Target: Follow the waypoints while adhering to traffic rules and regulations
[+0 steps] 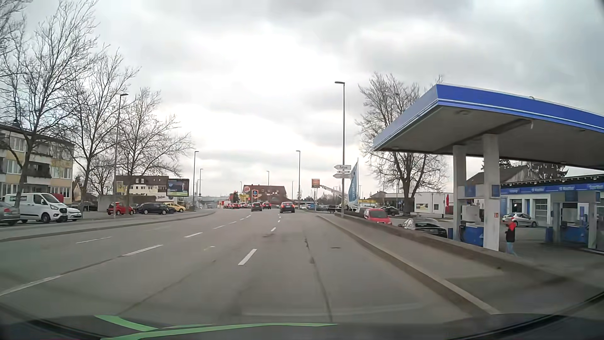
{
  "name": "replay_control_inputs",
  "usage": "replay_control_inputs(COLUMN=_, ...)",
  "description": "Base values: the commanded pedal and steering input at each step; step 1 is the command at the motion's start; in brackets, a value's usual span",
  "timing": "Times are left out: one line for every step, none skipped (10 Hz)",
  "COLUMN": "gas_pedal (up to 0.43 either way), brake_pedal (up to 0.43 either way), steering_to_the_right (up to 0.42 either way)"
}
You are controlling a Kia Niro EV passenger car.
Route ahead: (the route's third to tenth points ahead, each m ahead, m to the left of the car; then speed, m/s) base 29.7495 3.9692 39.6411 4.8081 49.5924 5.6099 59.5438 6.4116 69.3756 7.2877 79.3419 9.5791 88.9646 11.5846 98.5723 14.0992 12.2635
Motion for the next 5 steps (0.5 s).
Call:
replay_control_inputs(gas_pedal=0.047, brake_pedal=0.0, steering_to_the_right=0.0)
replay_control_inputs(gas_pedal=0.047, brake_pedal=0.0, steering_to_the_right=0.0)
replay_control_inputs(gas_pedal=0.059, brake_pedal=0.0, steering_to_the_right=0.0)
replay_control_inputs(gas_pedal=0.059, brake_pedal=0.0, steering_to_the_right=0.0)
replay_control_inputs(gas_pedal=0.059, brake_pedal=0.0, steering_to_the_right=0.0)
